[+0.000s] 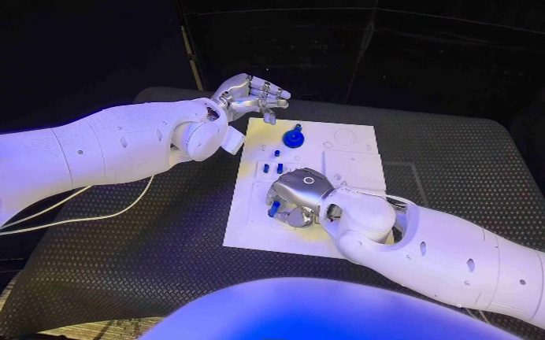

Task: Assemble the parts on the task board

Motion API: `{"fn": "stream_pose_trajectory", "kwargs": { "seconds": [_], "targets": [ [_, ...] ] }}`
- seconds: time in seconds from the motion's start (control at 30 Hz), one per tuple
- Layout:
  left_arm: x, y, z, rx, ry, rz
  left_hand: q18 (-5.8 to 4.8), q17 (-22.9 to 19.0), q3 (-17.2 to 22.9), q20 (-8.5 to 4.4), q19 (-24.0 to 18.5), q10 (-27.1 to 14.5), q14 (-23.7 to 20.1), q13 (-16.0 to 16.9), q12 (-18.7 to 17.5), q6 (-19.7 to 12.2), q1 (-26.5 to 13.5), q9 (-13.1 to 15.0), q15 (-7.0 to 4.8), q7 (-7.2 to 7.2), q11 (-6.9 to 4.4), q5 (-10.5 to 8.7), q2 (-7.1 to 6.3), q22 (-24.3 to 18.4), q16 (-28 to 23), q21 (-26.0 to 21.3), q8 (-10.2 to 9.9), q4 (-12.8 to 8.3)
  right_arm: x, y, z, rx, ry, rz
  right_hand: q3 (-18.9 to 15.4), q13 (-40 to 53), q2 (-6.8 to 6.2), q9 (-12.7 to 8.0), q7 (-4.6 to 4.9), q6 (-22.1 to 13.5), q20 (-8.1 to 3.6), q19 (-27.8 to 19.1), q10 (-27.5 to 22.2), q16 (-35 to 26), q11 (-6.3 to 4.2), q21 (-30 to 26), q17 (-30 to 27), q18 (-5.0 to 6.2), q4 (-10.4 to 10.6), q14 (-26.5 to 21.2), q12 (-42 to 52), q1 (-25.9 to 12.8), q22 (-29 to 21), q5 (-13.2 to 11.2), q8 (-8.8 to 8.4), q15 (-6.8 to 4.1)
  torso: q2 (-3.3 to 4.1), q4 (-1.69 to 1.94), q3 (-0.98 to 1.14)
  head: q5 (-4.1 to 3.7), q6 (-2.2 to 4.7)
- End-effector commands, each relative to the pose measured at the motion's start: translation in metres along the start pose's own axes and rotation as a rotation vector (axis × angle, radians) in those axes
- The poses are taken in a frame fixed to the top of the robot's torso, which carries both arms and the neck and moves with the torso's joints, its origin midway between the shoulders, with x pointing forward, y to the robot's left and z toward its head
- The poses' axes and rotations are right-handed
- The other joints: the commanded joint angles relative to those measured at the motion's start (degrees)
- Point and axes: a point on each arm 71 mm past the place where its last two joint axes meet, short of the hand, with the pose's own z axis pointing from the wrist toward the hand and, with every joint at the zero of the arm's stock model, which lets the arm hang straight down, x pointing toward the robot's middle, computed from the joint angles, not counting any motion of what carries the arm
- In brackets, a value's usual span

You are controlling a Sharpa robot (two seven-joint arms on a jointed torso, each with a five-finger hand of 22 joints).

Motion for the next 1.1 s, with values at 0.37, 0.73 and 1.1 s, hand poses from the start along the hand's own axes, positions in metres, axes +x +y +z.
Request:
{"fn": "stream_pose_trajectory", "kwargs": {
  "seconds": [0.37,0.73,1.1],
  "targets": [
    [-0.0001,-0.0017,0.0,0.004,0.006,-0.006,0.8,-0.1,0.1,0.01,0.1,-0.4,0.3,0.0,0.3,0.0,0.0,0.0,0.03,0.29,-0.15,-0.06,0.45,-0.1,-0.2,-0.2,-0.1,0.0,-0.0034,0.0034,-0.002,-0.008,-0.02,0.023,-1.1,0.1,-0.57,-0.2,-0.65,-1.6,0.13,0.5,2.1,0.3,-0.68,-0.2,-0.4,-0.07,0.6,0.8,1.0,-0.7,0.3,2.4,-0.14,-0.08,0.01,0.01,0.0,0.0,0.01],
    [-0.0004,-0.0016,-0.0001,0.002,0.006,-0.006,0.79,-0.1,0.1,0.02,0.1,-0.5,0.3,-0.1,0.3,-0.1,0.0,0.0,0.05,0.32,-0.13,-0.06,0.49,-0.1,-0.3,-0.2,-0.1,0.0,-0.0051,0.0068,-0.0036,-0.011,-0.035,0.03,-1.2,0.3,-0.54,-0.2,-1.1,-2.3,-0.3,0.8,3.7,0.2,-1.25,0.0,-0.5,-0.13,0.9,0.8,1.7,-0.5,0.5,3.2,-0.15,-0.56,0.02,0.0,-0.01,-0.01,0.01],
    [-0.0006,-0.0014,-0.0001,-0.001,0.005,-0.006,0.79,-0.1,0.1,0.02,0.1,-0.6,0.3,-0.1,0.3,-0.1,0.0,0.0,0.05,0.32,-0.13,-0.05,0.52,-0.1,-0.3,-0.3,-0.1,0.0,-0.0053,0.0086,-0.0041,-0.016,-0.037,0.034,-1.2,0.4,-0.55,-0.2,-1.18,-2.5,-0.4,0.8,3.9,0.2,-1.34,0.0,-0.5,-0.13,1.0,0.8,1.7,-0.4,0.5,3.4,-0.15,-0.65,-0.02,0.03,-0.02,-0.02,0.01]
  ]
}}
